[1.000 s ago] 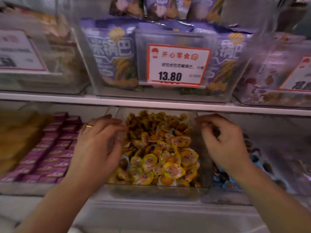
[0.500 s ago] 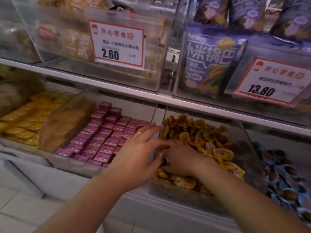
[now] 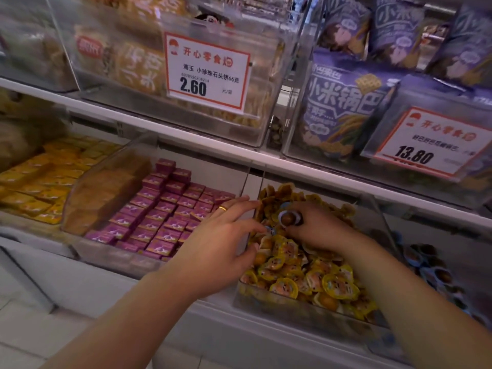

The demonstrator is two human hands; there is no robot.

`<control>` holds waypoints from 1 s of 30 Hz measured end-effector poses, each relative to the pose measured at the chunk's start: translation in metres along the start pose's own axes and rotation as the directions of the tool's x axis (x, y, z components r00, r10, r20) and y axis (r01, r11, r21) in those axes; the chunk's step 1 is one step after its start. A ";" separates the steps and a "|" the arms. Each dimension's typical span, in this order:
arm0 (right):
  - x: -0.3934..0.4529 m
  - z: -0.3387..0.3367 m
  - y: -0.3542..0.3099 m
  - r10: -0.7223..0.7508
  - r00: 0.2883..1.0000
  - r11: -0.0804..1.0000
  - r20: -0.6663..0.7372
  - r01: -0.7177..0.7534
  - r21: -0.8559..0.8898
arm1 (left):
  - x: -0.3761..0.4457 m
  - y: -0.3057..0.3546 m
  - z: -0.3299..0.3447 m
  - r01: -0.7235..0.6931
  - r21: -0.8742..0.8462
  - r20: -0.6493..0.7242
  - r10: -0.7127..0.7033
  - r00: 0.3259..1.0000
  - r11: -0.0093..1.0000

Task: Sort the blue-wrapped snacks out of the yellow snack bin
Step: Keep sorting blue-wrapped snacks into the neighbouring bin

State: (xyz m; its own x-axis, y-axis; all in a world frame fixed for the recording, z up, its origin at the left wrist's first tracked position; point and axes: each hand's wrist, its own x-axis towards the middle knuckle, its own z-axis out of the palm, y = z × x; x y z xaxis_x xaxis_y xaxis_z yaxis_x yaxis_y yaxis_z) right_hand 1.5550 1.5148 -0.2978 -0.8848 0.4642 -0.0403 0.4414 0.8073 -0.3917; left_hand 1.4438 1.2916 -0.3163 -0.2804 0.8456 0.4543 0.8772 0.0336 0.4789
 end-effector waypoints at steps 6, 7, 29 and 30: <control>0.000 0.011 -0.010 0.108 0.993 0.968 0.048 -0.094 -0.231 | 0.000 0.001 0.001 0.010 -0.008 -0.004 -0.010 1.000 1.000; 0.003 0.016 -0.013 0.136 0.988 0.957 0.080 -0.110 -0.269 | 0.000 0.001 0.001 0.012 -0.009 -0.005 -0.012 1.000 1.000; 0.030 0.031 -0.030 0.232 0.875 0.928 0.425 -0.330 0.173 | 0.002 -0.002 0.009 0.020 -0.042 -0.054 -0.022 0.998 0.999; 0.029 0.029 -0.030 0.234 0.860 0.896 0.453 -0.372 0.243 | 0.002 -0.002 0.010 0.020 -0.046 -0.061 -0.023 0.998 0.999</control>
State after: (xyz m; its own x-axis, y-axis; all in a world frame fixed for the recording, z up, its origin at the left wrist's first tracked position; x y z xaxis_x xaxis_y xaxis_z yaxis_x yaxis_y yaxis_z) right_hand 1.5115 1.4934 -0.3141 -0.7252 0.4234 -0.5429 0.6884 0.4622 -0.5590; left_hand 1.4452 1.2983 -0.3236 -0.3235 0.8106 0.4881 0.8527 0.0262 0.5217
